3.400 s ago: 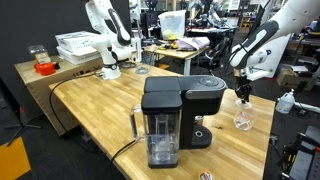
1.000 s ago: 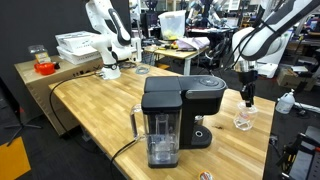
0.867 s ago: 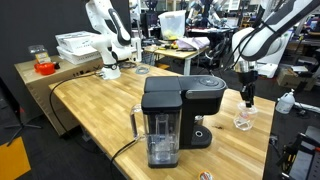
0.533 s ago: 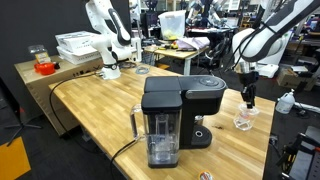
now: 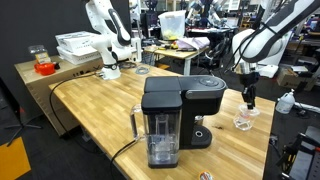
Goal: Place the glass lid on the jar
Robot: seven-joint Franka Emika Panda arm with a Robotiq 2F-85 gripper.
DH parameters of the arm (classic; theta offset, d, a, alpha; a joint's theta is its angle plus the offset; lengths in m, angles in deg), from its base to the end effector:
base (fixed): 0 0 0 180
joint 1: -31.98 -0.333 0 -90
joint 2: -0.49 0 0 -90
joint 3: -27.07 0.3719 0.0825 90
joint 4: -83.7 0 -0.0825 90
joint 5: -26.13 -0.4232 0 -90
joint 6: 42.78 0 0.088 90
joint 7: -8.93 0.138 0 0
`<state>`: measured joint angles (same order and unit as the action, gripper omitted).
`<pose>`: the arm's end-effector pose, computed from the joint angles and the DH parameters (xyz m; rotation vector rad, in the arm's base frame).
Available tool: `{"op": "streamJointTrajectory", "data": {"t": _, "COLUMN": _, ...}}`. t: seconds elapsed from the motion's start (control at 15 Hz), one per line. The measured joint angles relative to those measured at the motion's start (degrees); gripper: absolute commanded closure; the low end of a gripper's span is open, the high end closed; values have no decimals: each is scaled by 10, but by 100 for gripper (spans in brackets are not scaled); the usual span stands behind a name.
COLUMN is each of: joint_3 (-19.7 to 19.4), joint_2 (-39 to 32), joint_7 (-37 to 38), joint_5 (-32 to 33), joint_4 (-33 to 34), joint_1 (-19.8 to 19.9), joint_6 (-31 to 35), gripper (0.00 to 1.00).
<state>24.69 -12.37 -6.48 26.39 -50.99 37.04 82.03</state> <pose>0.4835 -0.0641 0.2032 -3.0094 -0.2135 0.5982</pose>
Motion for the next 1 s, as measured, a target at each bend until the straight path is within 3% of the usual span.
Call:
{"op": "streamJointTrajectory", "data": {"t": 0.27, "joint_3": 6, "joint_2": -4, "joint_7": -13, "joint_5": 0, "joint_4": -5, "joint_1": 0, "joint_6": 0, "gripper": 90}}
{"op": "streamJointTrajectory", "data": {"t": 0.33, "joint_3": 6, "joint_2": -4, "joint_7": -16, "joint_5": 0, "joint_4": -5, "joint_1": 0, "joint_6": 0, "gripper": 53}}
{"op": "streamJointTrajectory", "data": {"t": 0.4, "joint_3": 6, "joint_2": -4, "joint_7": -19, "joint_5": 0, "joint_4": -5, "joint_1": 0, "joint_6": -1, "gripper": 42}}
{"op": "streamJointTrajectory", "data": {"t": 0.8, "joint_3": 7, "joint_2": -7, "joint_7": -21, "joint_5": 0, "joint_4": -5, "joint_1": -2, "joint_6": -1, "gripper": 2}}
{"op": "streamJointTrajectory", "data": {"t": 1.0, "joint_3": 7, "joint_2": -6, "joint_7": -21, "joint_5": 0, "joint_4": -2, "joint_1": -3, "joint_6": -1, "gripper": 0}}
